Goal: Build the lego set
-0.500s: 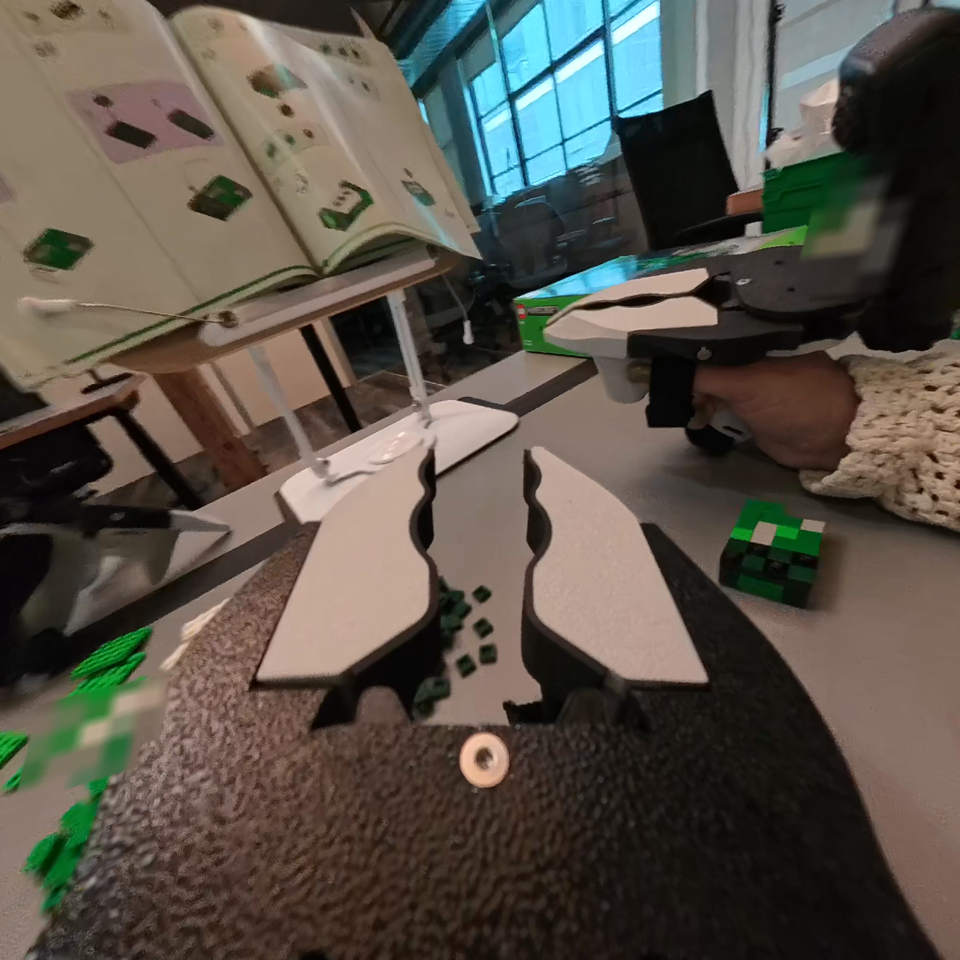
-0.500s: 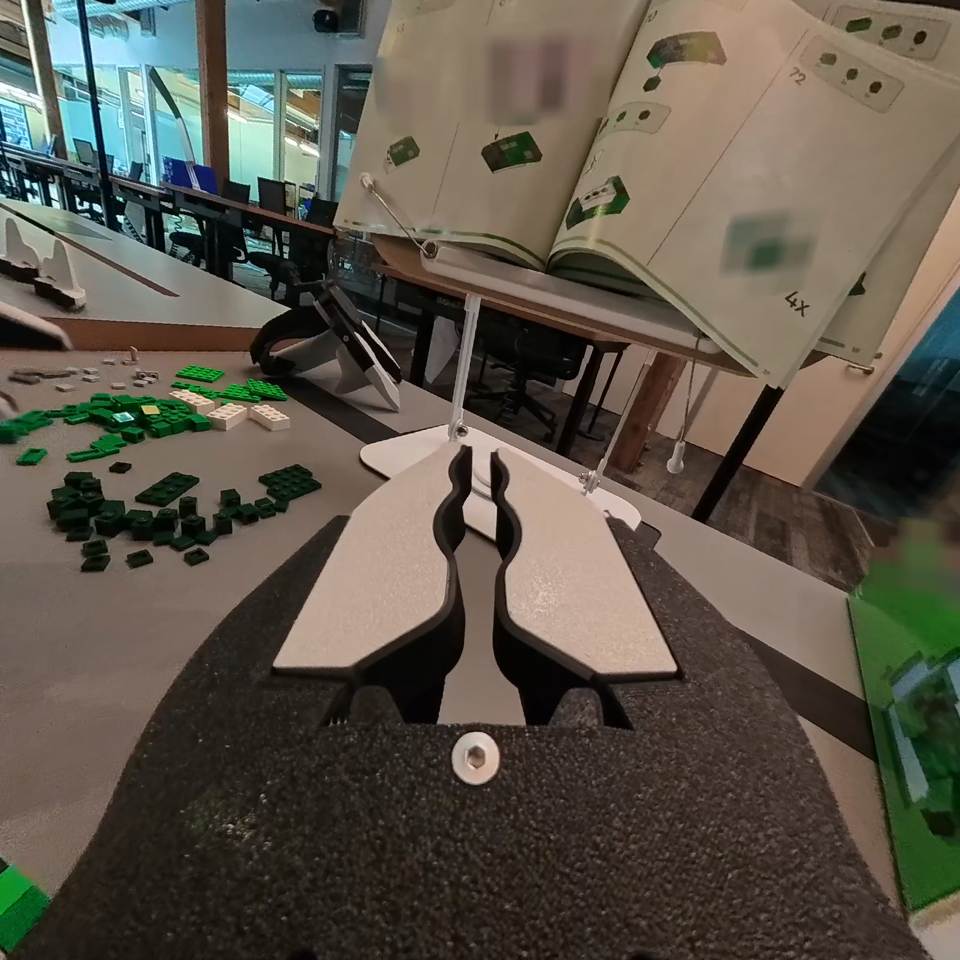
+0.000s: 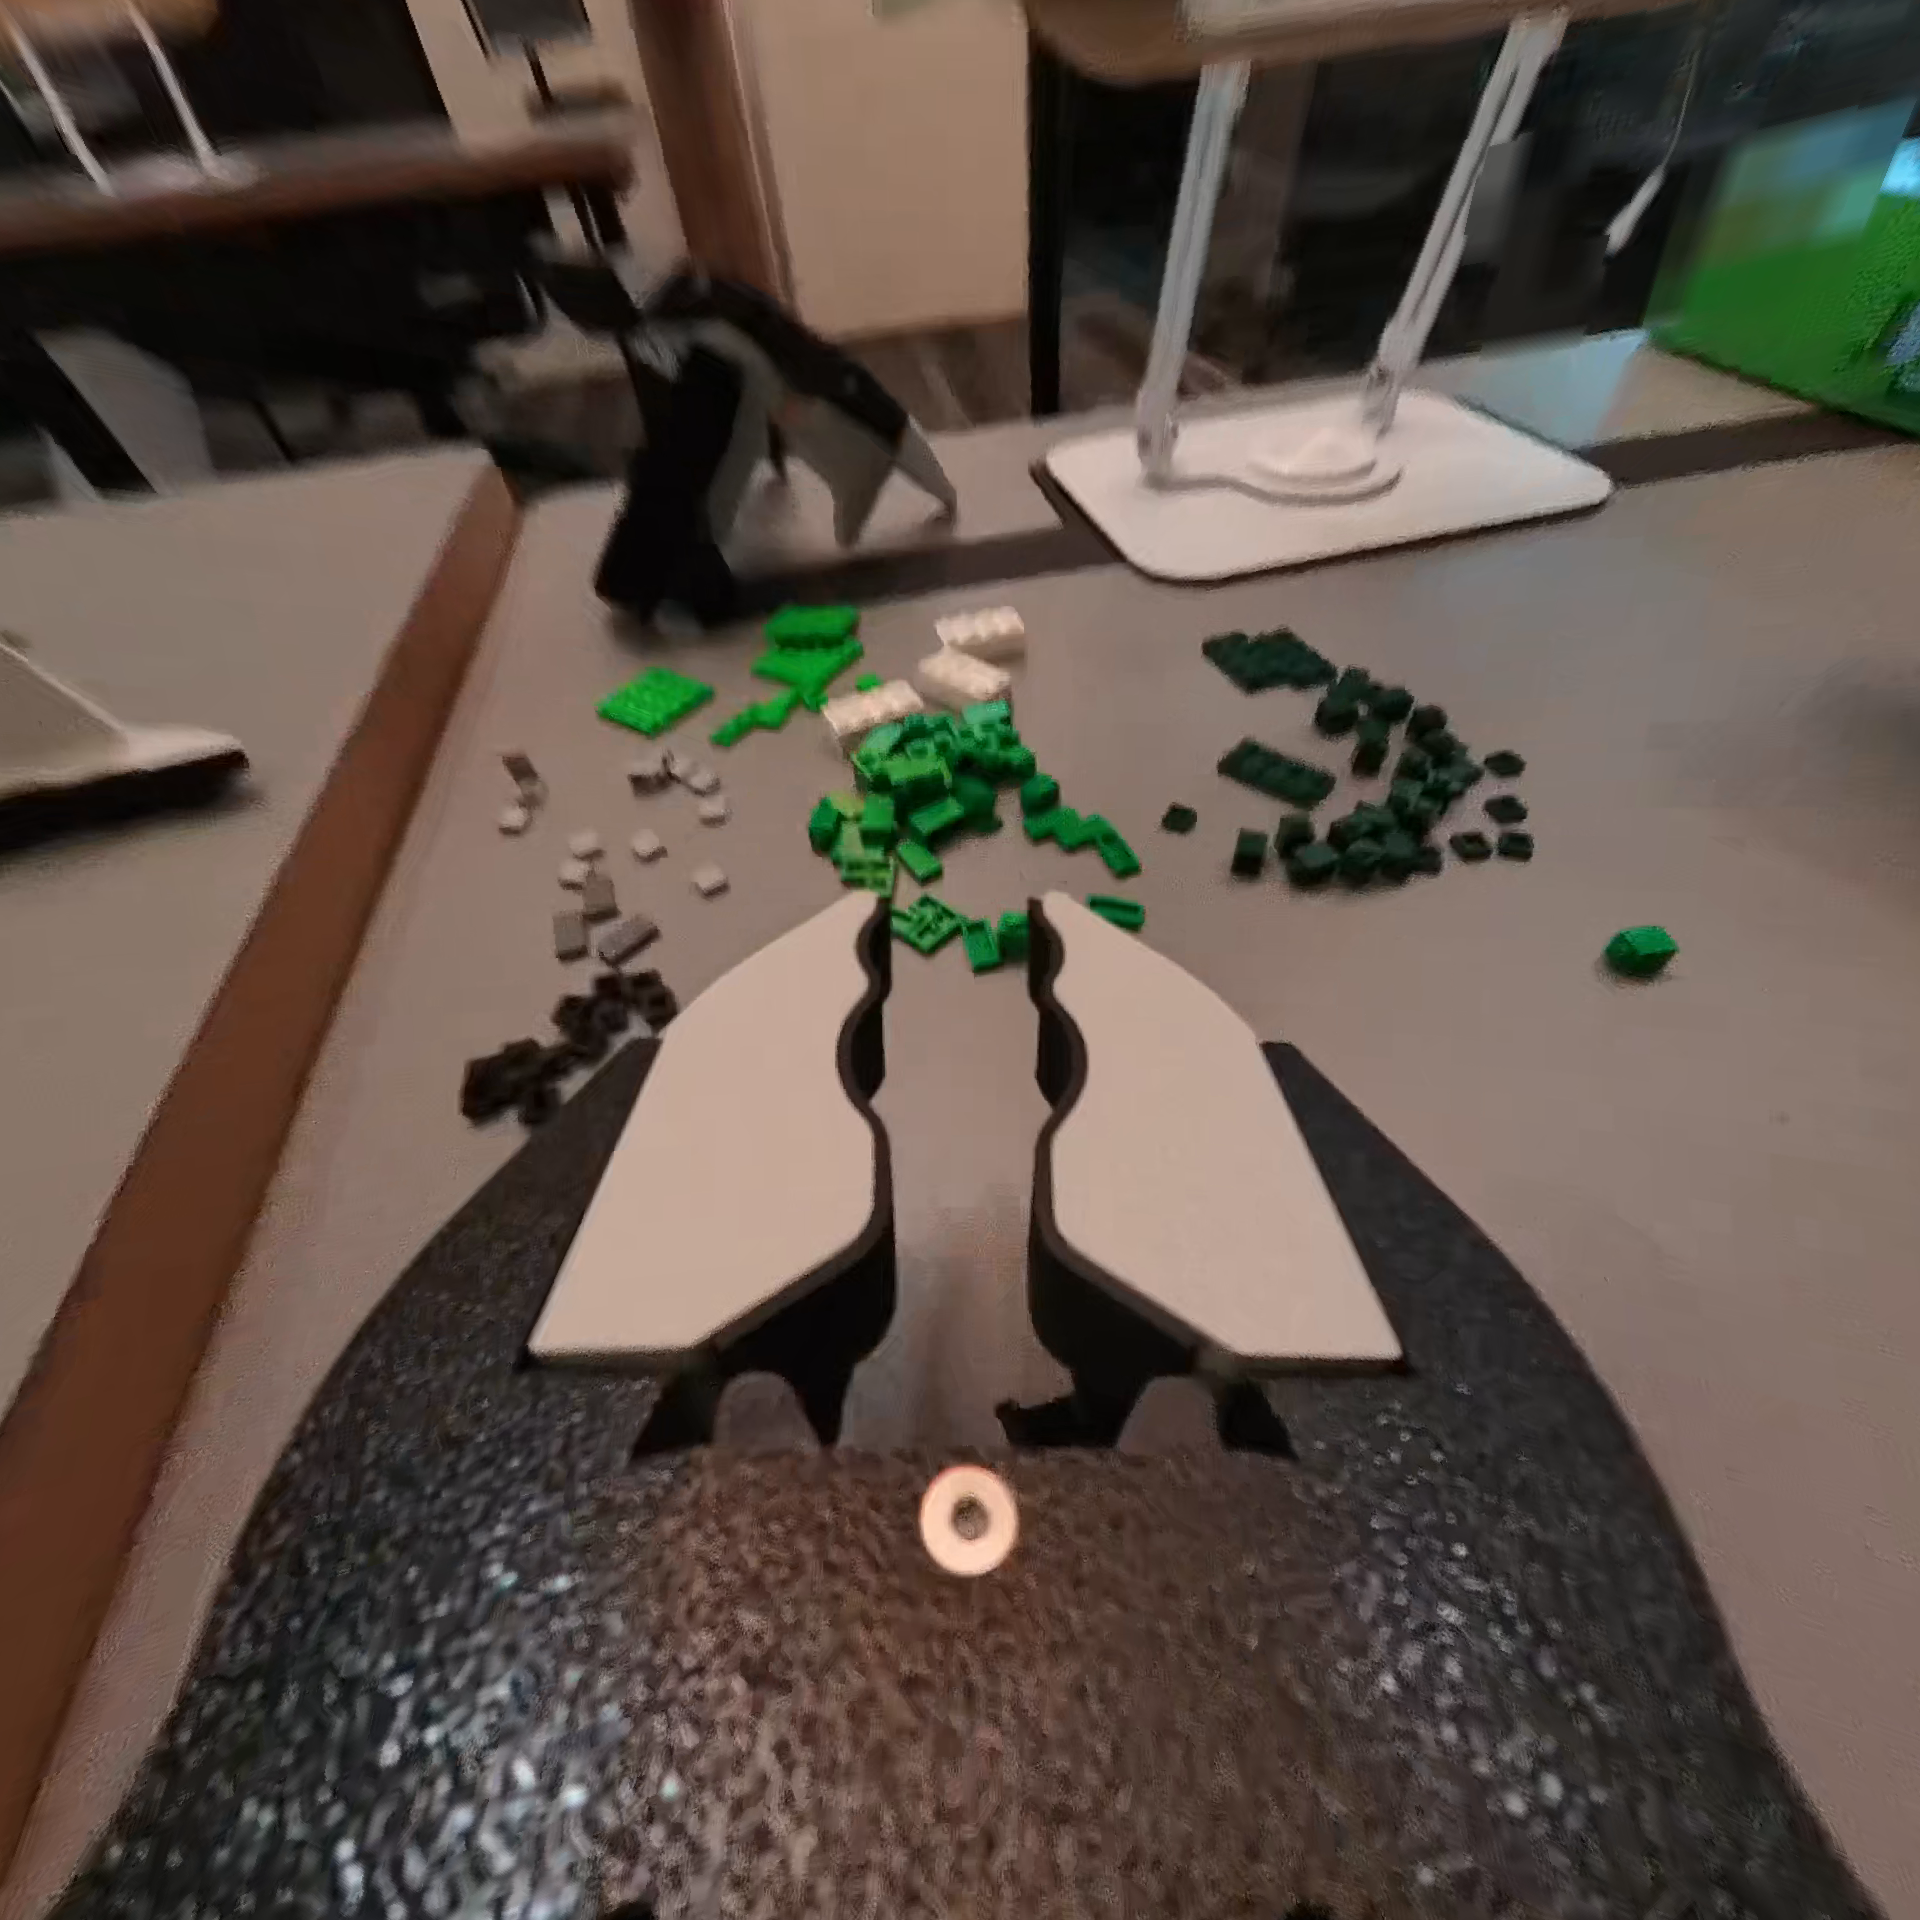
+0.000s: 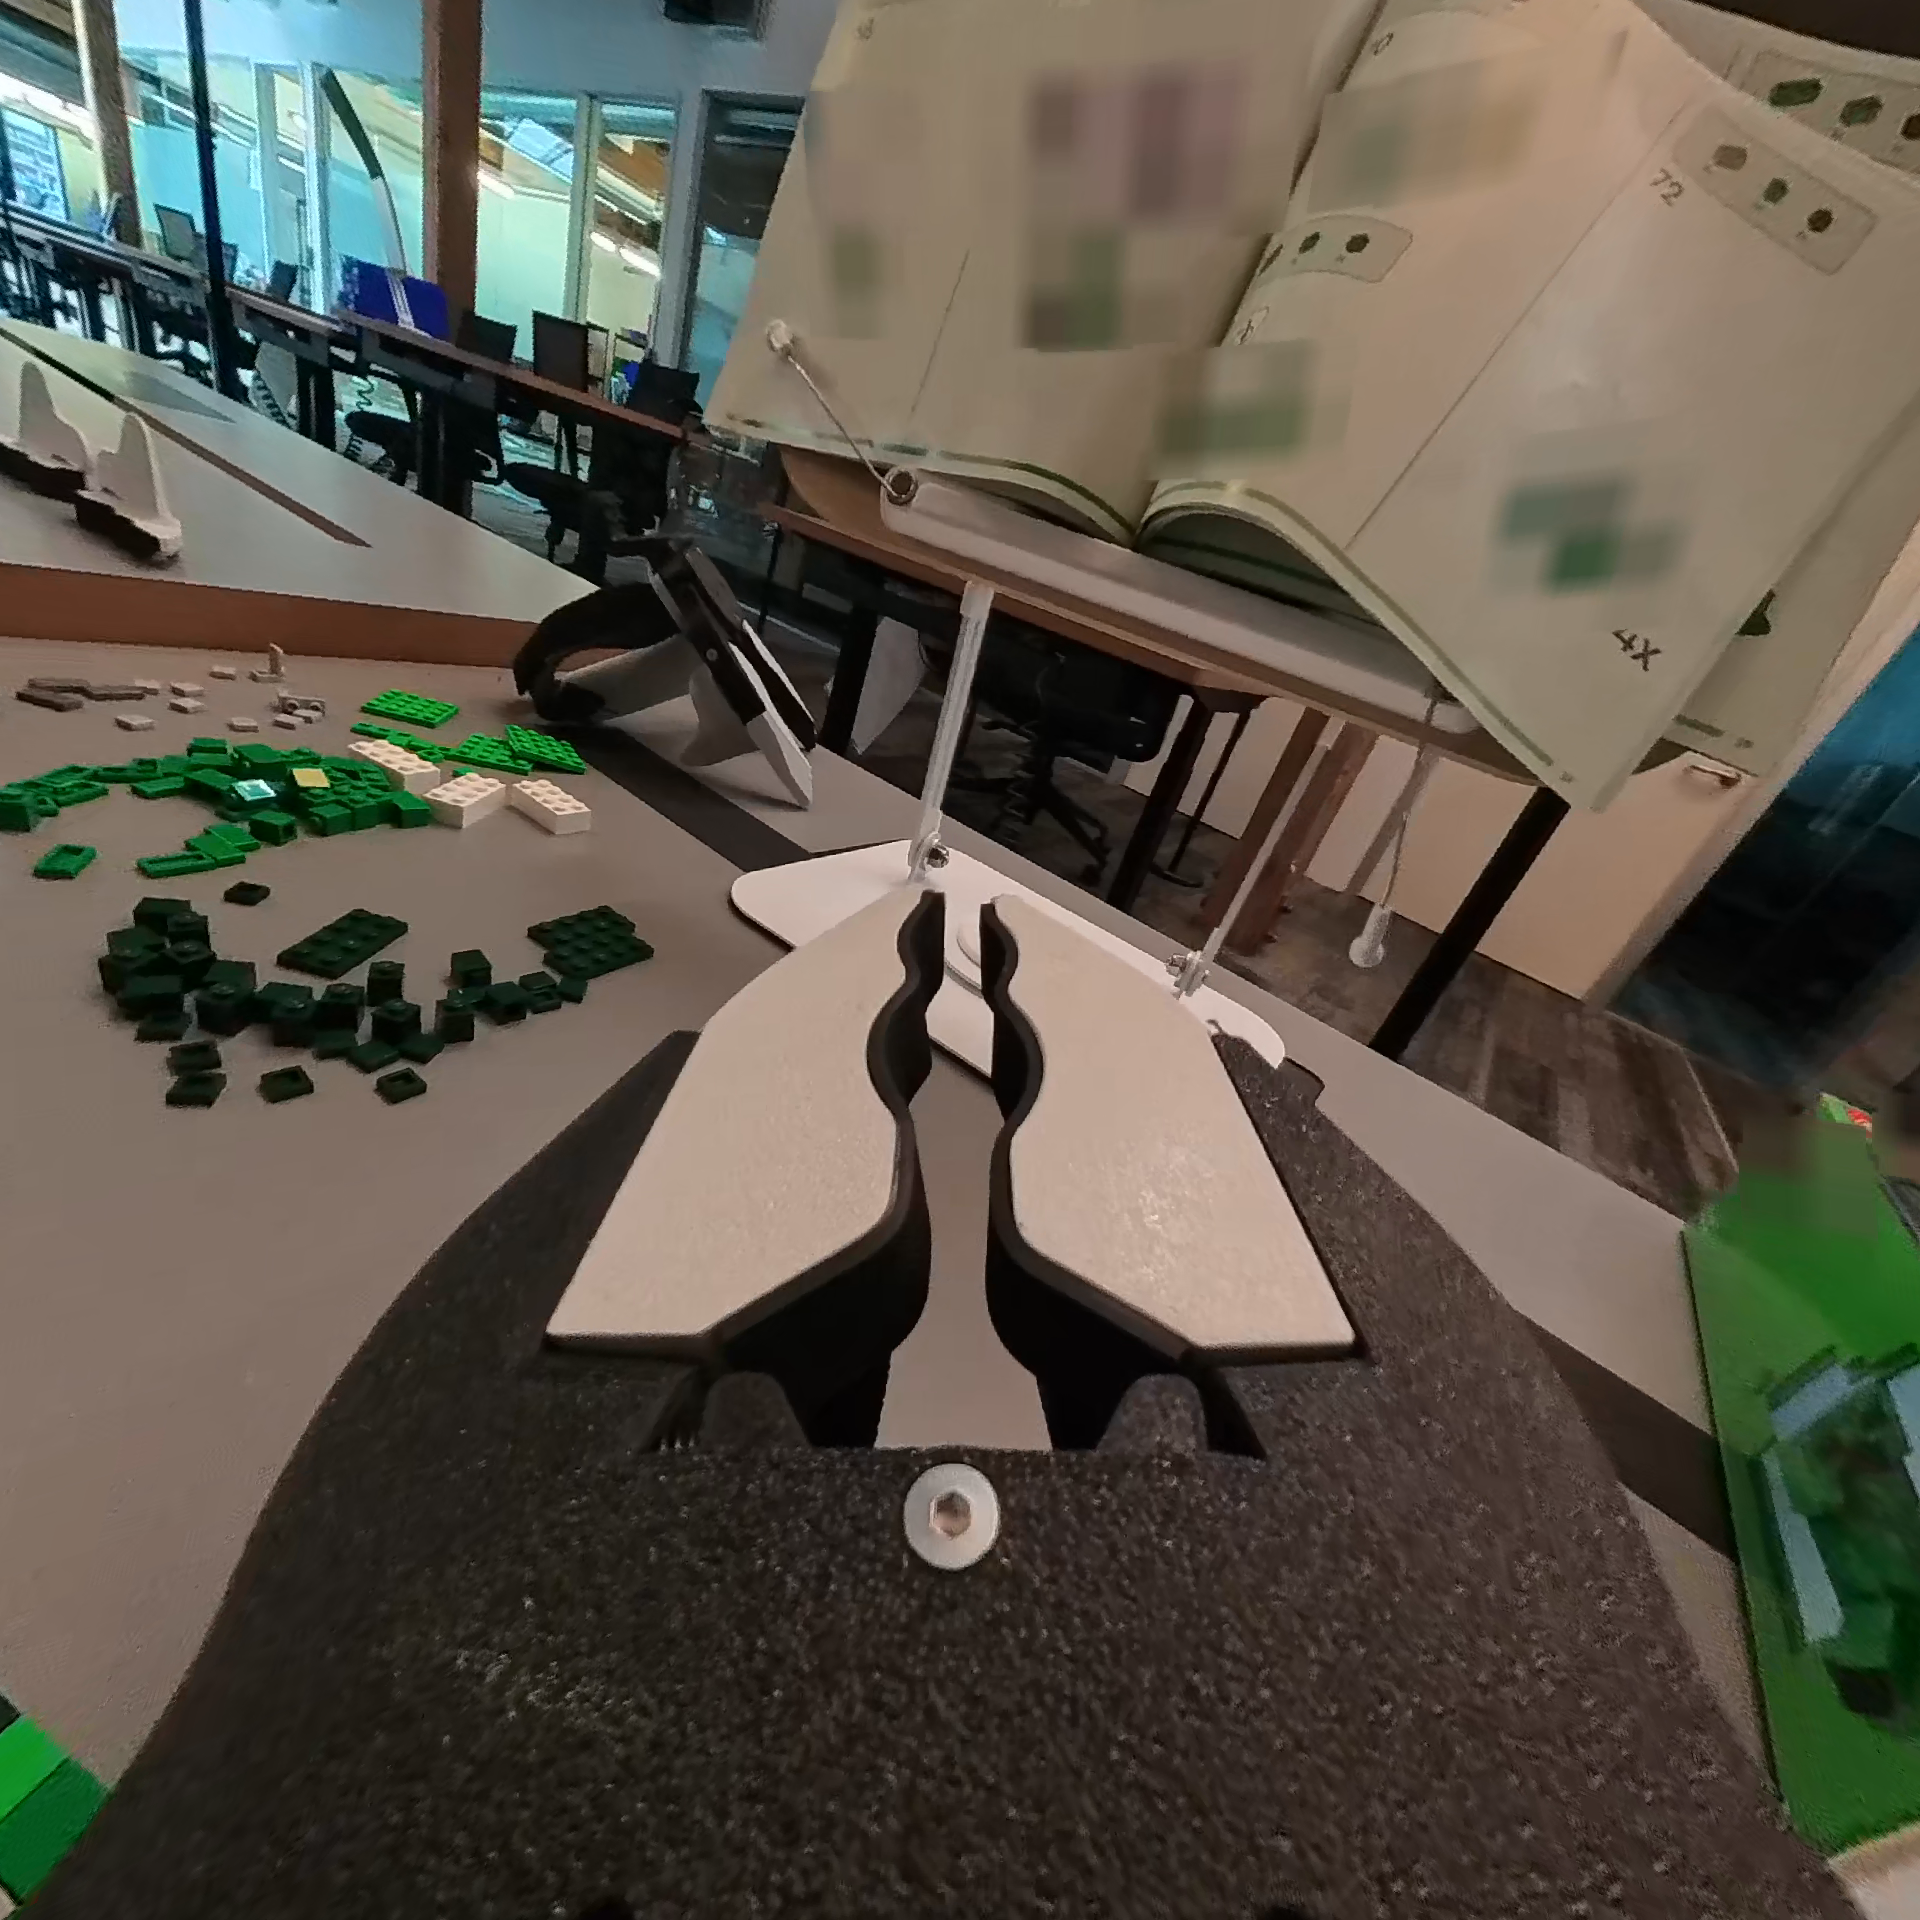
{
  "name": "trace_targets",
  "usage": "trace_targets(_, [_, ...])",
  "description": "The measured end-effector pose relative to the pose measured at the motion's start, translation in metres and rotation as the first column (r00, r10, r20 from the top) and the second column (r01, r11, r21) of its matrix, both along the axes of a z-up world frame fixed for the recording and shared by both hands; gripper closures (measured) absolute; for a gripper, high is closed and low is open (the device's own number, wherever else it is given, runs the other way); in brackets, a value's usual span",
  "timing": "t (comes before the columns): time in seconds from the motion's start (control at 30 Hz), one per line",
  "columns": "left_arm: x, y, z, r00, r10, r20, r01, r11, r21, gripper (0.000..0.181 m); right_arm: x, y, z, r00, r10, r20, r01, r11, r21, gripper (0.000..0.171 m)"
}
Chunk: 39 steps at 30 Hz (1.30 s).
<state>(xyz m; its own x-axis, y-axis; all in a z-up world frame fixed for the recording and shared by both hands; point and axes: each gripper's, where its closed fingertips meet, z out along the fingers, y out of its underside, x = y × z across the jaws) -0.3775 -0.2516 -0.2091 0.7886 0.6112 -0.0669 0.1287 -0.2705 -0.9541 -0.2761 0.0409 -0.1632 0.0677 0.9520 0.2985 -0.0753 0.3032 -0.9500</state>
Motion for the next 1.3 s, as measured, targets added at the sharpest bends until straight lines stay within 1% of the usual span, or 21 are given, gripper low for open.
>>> trace_targets(0.07, [-0.001,0.006,-0.009,0.998,-0.026,0.064,0.028,0.999,-0.034,0.156,0.000,0.001,0.000,1.000,0.000,-0.001,0.000,1.000,-0.010,0.165])
trace_targets(0.13, [-0.002,0.015,-0.016,0.996,-0.036,0.077,0.043,0.996,-0.083,0.157,0.000,0.001,0.000,1.000,-0.002,0.000,0.002,1.000,-0.013,0.165])
trace_targets(0.27, [-0.005,0.028,-0.041,0.984,-0.029,0.176,0.069,0.971,-0.228,0.154,-0.001,0.001,-0.001,1.000,0.002,0.005,-0.002,1.000,-0.014,0.165])
trace_targets(0.37, [-0.012,0.032,-0.048,0.985,-0.019,0.169,0.068,0.955,-0.289,0.155,-0.001,0.000,-0.001,1.000,0.006,0.005,-0.006,1.000,-0.015,0.165])
trace_targets(0.67, [-0.017,0.040,-0.057,0.980,-0.036,0.198,0.103,0.934,-0.341,0.158,-0.002,0.000,-0.001,1.000,0.008,0.006,-0.008,1.000,-0.021,0.166])
trace_targets(0.73, [-0.018,0.040,-0.057,0.981,-0.031,0.193,0.097,0.934,-0.344,0.162,-0.002,0.000,-0.001,1.000,0.008,0.006,-0.008,1.000,-0.020,0.166])
trace_targets(0.8, [-0.017,0.041,-0.056,0.983,-0.041,0.181,0.103,0.933,-0.346,0.174,-0.002,0.000,-0.001,1.000,0.010,0.005,-0.010,1.000,-0.020,0.165])
trace_targets(0.9, [-0.011,0.044,-0.051,0.985,-0.090,0.148,0.135,0.932,-0.335,0.174,-0.003,0.000,-0.001,1.000,0.011,0.006,-0.010,1.000,-0.022,0.166])
trace_targets(0.93, [-0.006,0.049,-0.045,0.983,-0.130,0.129,0.164,0.939,-0.303,0.174,-0.003,0.000,-0.001,1.000,0.011,0.006,-0.011,1.000,-0.023,0.166])
trace_targets(1.0, [0.014,0.064,-0.022,0.969,-0.241,0.059,0.248,0.942,-0.225,0.174,-0.003,0.000,-0.001,1.000,0.011,0.004,-0.011,1.000,-0.024,0.166])
trace_targets(1.07, [0.047,0.086,-0.004,0.926,-0.376,0.013,0.372,0.910,-0.183,0.174,-0.004,0.000,-0.001,1.000,0.009,0.006,-0.009,1.000,-0.025,0.166])
trace_targets(1.13, [0.093,0.115,0.001,0.845,-0.534,0.033,0.532,0.833,-0.155,0.174,-0.004,0.000,-0.001,1.000,0.009,0.008,-0.008,1.000,-0.021,0.166])
trace_targets(1.2, [0.128,0.137,-0.014,0.772,-0.630,0.085,0.630,0.738,-0.244,0.174,-0.004,0.000,-0.001,1.000,0.008,0.008,-0.008,1.000,-0.018,0.166])
trace_targets(1.27, [0.149,0.150,-0.030,0.731,-0.672,0.117,0.665,0.666,-0.338,0.174,-0.004,0.000,-0.001,1.000,0.008,0.006,-0.008,1.000,-0.020,0.166])
trace_targets(1.3, [0.155,0.154,-0.035,0.719,-0.683,0.126,0.674,0.642,-0.366,0.174,-0.004,0.000,-0.001,1.000,0.008,0.005,-0.008,1.000,-0.021,0.166])
